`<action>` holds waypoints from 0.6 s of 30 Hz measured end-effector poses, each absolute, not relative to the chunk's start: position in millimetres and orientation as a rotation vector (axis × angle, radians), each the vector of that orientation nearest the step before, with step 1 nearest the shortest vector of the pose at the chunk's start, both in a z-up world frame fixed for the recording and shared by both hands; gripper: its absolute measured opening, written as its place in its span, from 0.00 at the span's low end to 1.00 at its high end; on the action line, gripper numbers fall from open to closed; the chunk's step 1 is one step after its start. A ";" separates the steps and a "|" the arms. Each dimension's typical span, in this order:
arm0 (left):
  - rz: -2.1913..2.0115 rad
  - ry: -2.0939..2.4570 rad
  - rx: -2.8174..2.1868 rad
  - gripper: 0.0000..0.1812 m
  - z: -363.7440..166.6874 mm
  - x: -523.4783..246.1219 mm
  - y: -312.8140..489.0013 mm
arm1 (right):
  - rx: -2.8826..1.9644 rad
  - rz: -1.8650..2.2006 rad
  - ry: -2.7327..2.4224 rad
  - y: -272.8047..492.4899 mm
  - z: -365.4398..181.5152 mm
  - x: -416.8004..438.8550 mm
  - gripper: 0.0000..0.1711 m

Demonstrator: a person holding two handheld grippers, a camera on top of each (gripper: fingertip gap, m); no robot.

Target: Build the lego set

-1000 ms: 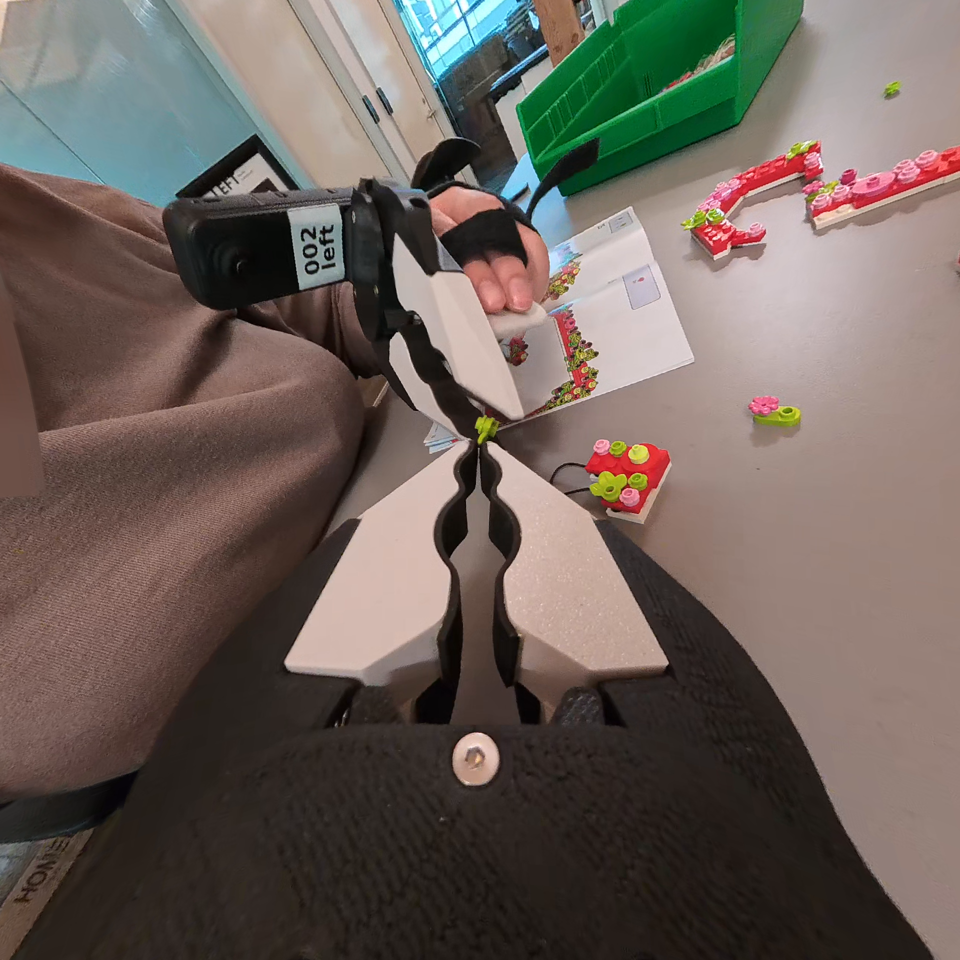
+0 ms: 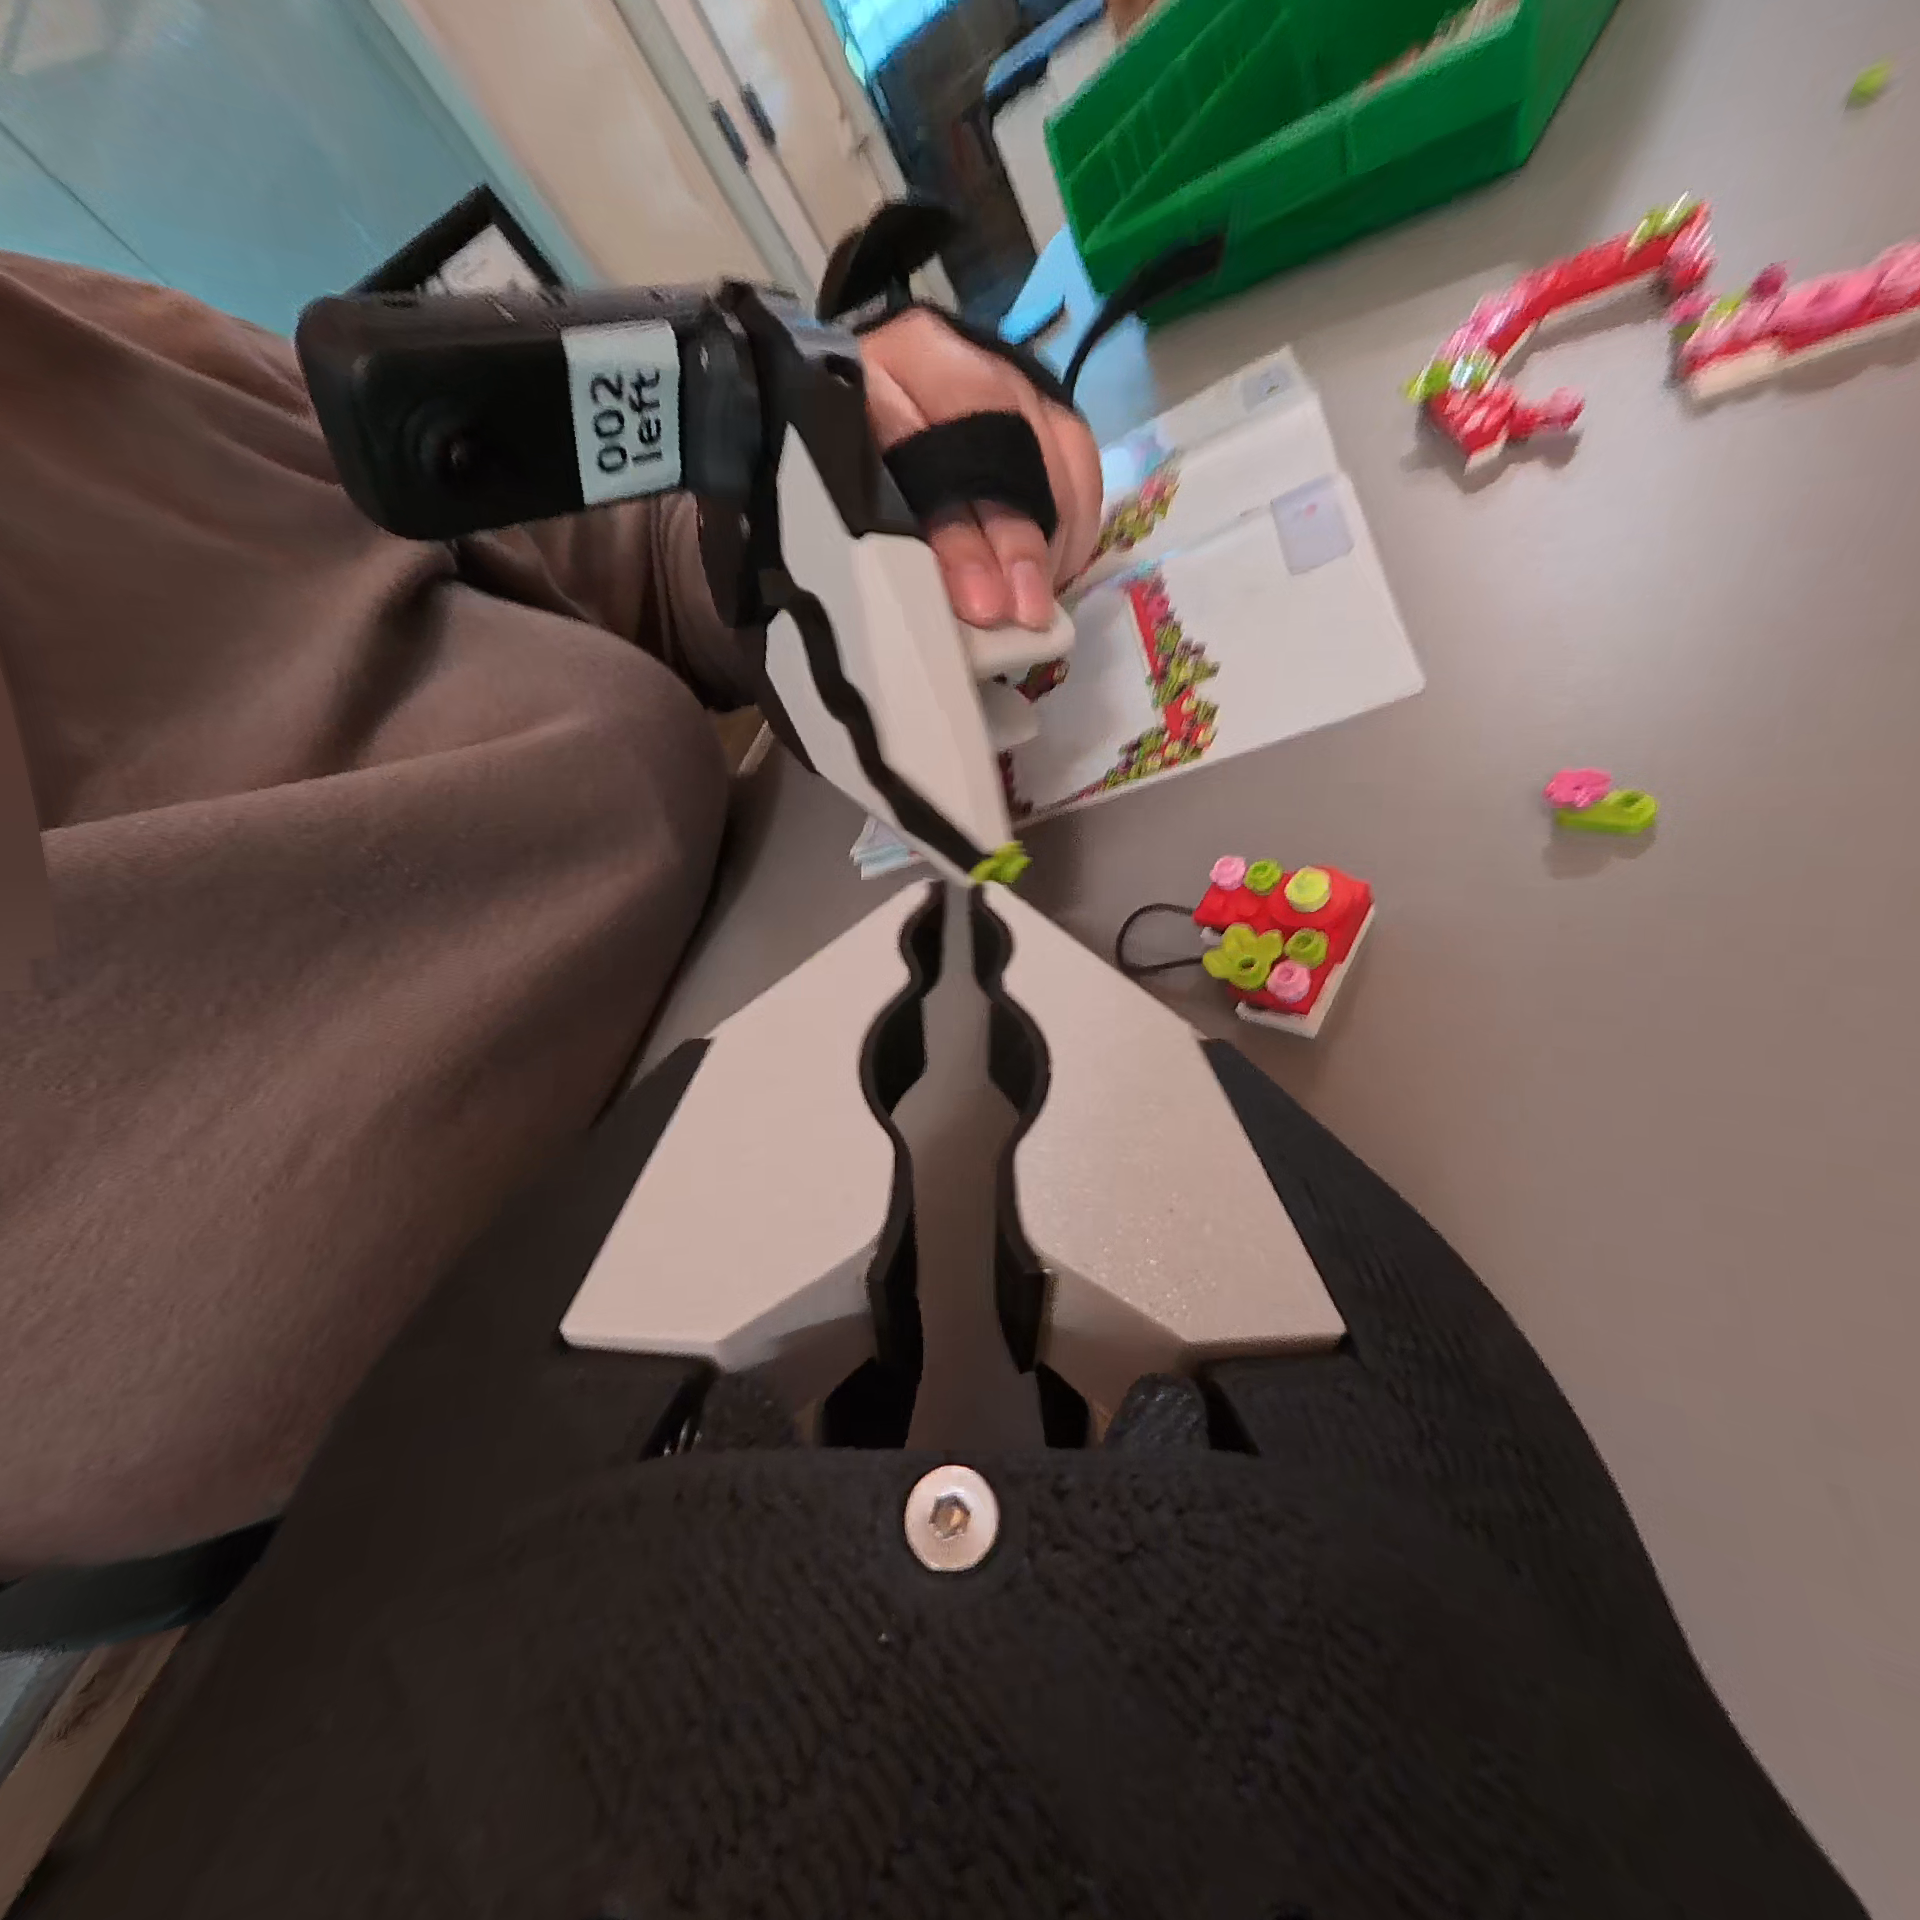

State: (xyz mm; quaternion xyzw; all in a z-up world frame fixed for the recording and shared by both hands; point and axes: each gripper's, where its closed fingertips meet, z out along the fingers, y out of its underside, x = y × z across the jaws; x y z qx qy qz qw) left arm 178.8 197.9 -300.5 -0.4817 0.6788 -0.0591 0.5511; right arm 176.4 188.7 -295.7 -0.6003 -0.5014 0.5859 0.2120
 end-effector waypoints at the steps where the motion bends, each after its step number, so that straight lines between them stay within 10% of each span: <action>1: -0.128 1.583 -1.202 0.02 -302.2 174.7 204.4 | -1.642 1.626 -1.364 192.2 -291.7 176.8 0.05; 7: -0.272 1.432 -1.637 0.03 -320.5 155.2 223.5 | -1.520 1.125 -1.419 233.5 -297.4 180.3 0.25; 18: -0.502 1.346 -1.804 0.02 -316.4 165.0 217.3 | -1.354 0.941 -1.716 219.2 -314.1 166.6 0.09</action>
